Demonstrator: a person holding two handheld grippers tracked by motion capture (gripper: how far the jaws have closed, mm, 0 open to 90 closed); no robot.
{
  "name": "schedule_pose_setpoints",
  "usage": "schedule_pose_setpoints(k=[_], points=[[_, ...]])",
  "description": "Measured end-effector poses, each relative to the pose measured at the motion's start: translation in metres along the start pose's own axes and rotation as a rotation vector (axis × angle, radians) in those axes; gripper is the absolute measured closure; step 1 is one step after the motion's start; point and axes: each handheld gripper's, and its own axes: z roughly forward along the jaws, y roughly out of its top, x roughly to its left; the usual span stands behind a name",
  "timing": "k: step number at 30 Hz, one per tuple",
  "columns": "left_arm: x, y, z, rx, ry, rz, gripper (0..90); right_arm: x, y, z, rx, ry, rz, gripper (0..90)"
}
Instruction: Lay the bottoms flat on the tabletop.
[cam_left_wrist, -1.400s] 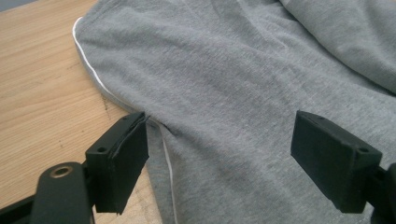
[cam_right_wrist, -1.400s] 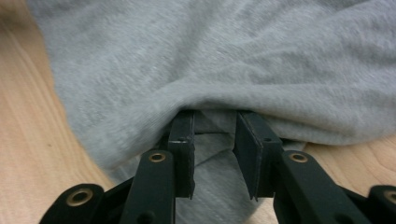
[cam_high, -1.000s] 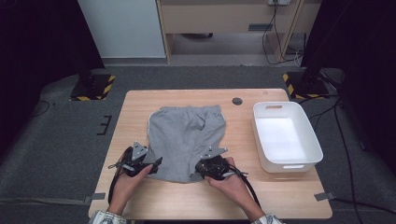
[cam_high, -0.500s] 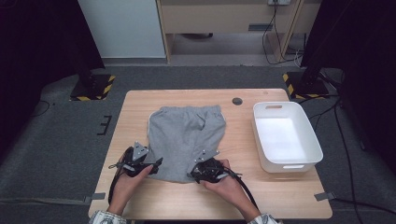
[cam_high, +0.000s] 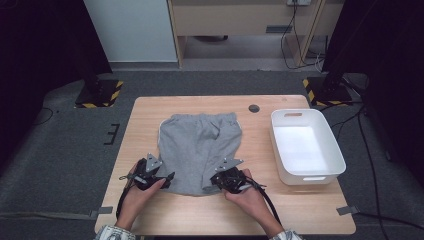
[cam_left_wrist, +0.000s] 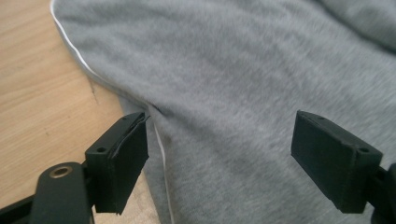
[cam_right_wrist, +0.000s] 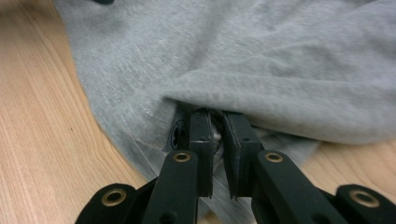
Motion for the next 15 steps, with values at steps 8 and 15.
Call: schedule_pose_setpoints(k=[8, 15], points=[[-0.005, -0.003, 0.011, 0.050, -0.019, 0.020, 17.7, -0.014, -0.008, -0.017, -0.007, -0.054, 0.019, 83.2], [0.000, -0.005, 0.014, 0.045, -0.032, -0.022, 15.3, -0.024, -0.014, -0.032, -0.014, -0.097, 0.020, 83.3]])
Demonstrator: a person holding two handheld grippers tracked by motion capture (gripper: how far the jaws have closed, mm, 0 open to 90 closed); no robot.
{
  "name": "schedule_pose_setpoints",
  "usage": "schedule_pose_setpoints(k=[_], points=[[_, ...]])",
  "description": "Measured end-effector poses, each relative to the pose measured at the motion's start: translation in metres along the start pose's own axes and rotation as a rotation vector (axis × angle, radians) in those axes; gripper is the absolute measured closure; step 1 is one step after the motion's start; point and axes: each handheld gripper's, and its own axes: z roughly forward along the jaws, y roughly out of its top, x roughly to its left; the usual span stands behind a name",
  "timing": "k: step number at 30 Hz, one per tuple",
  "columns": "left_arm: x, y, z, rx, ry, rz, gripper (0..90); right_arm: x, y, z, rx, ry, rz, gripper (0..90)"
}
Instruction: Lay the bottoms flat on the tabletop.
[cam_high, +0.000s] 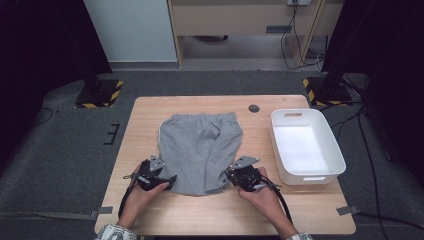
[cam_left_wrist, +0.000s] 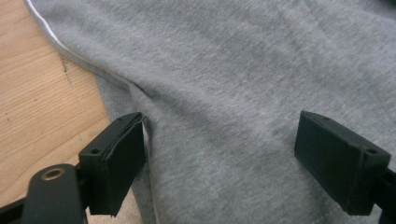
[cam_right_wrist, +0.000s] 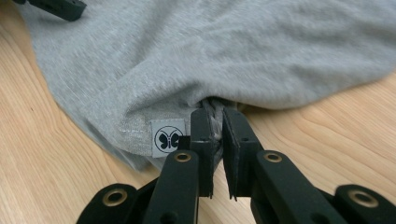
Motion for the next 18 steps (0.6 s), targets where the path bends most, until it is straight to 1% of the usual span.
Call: schedule_pose_setpoints(k=[5, 9, 11, 14, 18], points=[[0.002, 0.000, 0.001, -0.005, 0.003, -0.002, 15.0, -0.006, -0.008, -0.012, -0.001, -0.024, -0.002, 83.4], [0.002, 0.001, 0.002, -0.004, 0.009, 0.008, 15.0, -0.009, -0.017, -0.019, 0.010, -0.049, -0.012, 83.4], [0.002, 0.001, 0.002, -0.005, 0.008, 0.013, 15.0, -0.012, -0.022, -0.021, 0.011, -0.053, -0.013, 83.4], [0.001, 0.002, 0.000, -0.004, 0.027, 0.019, 15.3, -0.016, -0.026, -0.024, 0.010, -0.054, -0.003, 83.4], [0.000, 0.000, -0.009, -0.014, 0.049, 0.021, 17.3, -0.019, -0.026, -0.025, 0.001, -0.054, 0.004, 83.5]])
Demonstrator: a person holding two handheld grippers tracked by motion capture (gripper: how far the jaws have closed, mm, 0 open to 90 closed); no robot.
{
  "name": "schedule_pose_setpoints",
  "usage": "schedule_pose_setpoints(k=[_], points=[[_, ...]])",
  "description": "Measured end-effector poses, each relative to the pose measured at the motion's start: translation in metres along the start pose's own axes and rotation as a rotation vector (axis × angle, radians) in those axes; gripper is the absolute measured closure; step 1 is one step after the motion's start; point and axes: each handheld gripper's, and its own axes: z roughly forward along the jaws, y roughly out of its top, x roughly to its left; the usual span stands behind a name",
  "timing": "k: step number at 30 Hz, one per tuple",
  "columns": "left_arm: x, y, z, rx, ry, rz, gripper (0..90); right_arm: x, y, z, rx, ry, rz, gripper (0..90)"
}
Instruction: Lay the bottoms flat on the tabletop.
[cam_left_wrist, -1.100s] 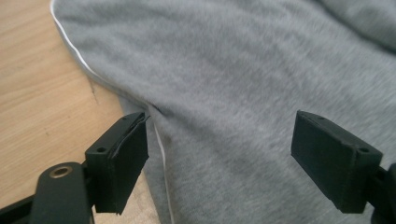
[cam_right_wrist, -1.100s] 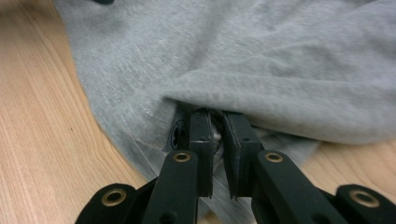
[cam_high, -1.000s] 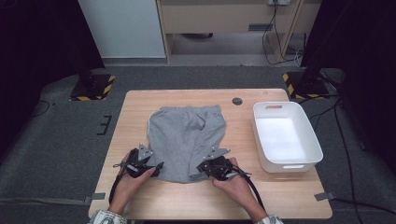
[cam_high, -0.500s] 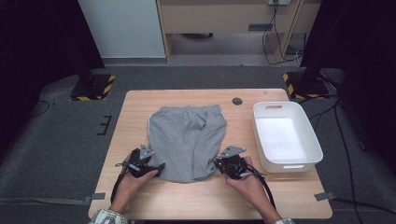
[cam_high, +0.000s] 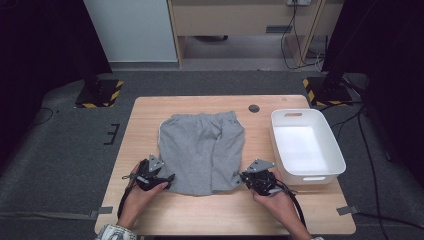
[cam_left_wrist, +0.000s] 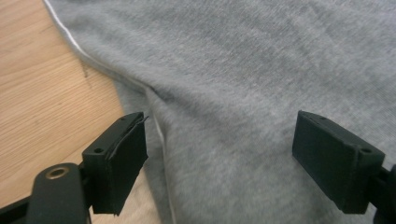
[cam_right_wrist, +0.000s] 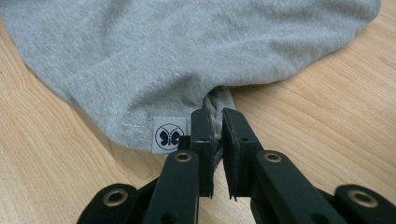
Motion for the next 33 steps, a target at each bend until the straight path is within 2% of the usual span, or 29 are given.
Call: schedule_pose_setpoints(k=[3, 7, 11, 14, 15, 20, 24, 28, 33], points=[[0.001, -0.002, -0.013, -0.015, 0.034, 0.010, 17.8, -0.001, -0.001, -0.001, -0.001, -0.002, 0.001, 83.4], [0.003, -0.011, -0.030, -0.039, 0.030, -0.012, 19.0, -0.003, -0.003, -0.003, -0.005, -0.002, 0.009, 83.4], [0.000, -0.019, -0.041, -0.033, 0.038, -0.016, 21.3, -0.004, -0.004, -0.005, -0.012, -0.008, 0.009, 83.4], [0.001, -0.022, -0.042, -0.009, 0.046, -0.025, 26.6, -0.006, -0.006, -0.005, -0.010, -0.010, 0.013, 83.4], [0.002, -0.023, -0.042, -0.005, 0.045, -0.030, 31.1, -0.006, -0.006, -0.005, -0.010, -0.014, 0.014, 83.4], [0.001, -0.024, -0.038, 0.043, 0.033, -0.030, 41.8, -0.007, -0.008, -0.006, -0.007, -0.020, 0.014, 83.4], [0.002, -0.024, -0.033, 0.072, 0.003, -0.037, 49.9, -0.008, -0.009, -0.005, -0.006, -0.020, 0.018, 83.4], [0.001, -0.023, -0.032, 0.078, -0.014, -0.044, 61.7, -0.007, -0.010, -0.007, -0.008, -0.025, 0.013, 83.4], [0.002, -0.022, -0.031, 0.091, -0.016, -0.025, 76.4, -0.010, -0.014, -0.013, 0.002, -0.041, 0.005, 83.4]])
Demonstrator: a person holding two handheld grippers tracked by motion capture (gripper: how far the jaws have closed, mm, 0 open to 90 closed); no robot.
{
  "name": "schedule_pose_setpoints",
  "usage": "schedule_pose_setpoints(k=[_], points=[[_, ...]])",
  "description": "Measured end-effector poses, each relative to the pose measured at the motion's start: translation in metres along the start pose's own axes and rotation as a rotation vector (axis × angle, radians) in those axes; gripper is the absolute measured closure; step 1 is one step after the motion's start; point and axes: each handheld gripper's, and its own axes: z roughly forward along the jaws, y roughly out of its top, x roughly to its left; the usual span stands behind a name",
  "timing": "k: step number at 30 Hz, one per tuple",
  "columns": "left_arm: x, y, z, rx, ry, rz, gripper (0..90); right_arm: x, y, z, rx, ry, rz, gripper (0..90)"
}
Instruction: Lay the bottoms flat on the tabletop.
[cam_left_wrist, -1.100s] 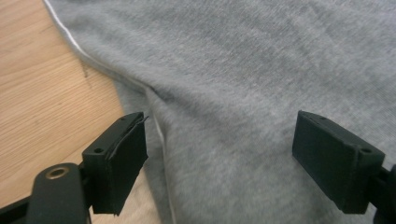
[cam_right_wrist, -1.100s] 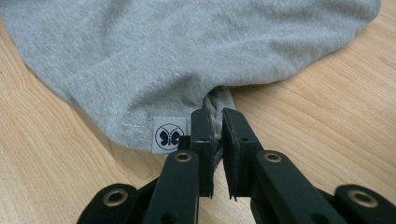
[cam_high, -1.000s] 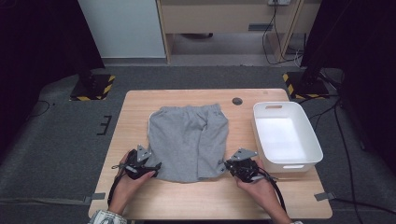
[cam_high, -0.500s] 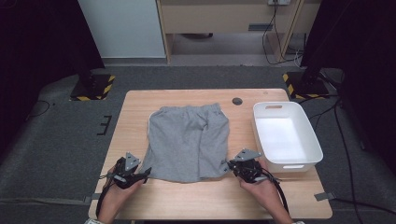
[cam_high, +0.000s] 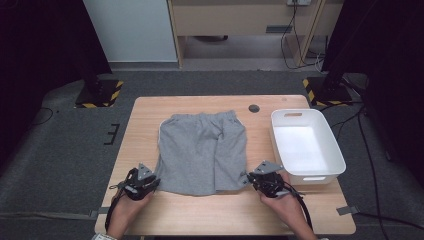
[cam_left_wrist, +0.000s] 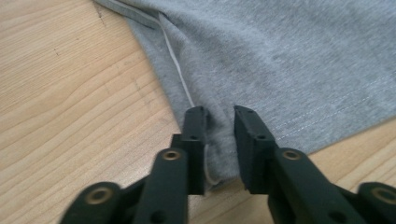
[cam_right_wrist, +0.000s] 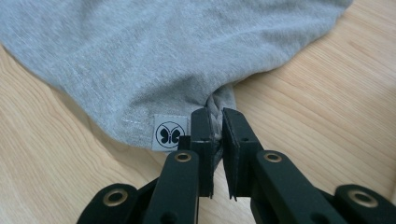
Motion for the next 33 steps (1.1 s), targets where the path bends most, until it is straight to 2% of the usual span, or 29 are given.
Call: schedule_pose_setpoints(k=[3, 7, 12, 24, 33], points=[[-0.001, 0.002, 0.000, 0.010, 0.017, 0.022, 82.9, -0.002, -0.003, -0.004, 0.002, -0.011, -0.004, 83.4], [-0.002, 0.002, -0.002, 0.012, 0.046, 0.043, 84.4, 0.000, -0.008, -0.010, 0.015, -0.033, -0.037, 83.4], [0.001, 0.002, -0.004, 0.000, 0.063, 0.031, 84.8, -0.002, -0.012, -0.015, 0.027, -0.061, -0.062, 83.4], [0.006, 0.001, -0.001, 0.010, 0.076, 0.024, 84.8, -0.009, -0.023, -0.023, 0.045, -0.089, -0.061, 83.5], [0.006, 0.003, 0.004, 0.021, 0.082, 0.034, 85.0, -0.011, -0.031, -0.032, 0.064, -0.117, -0.087, 83.5]])
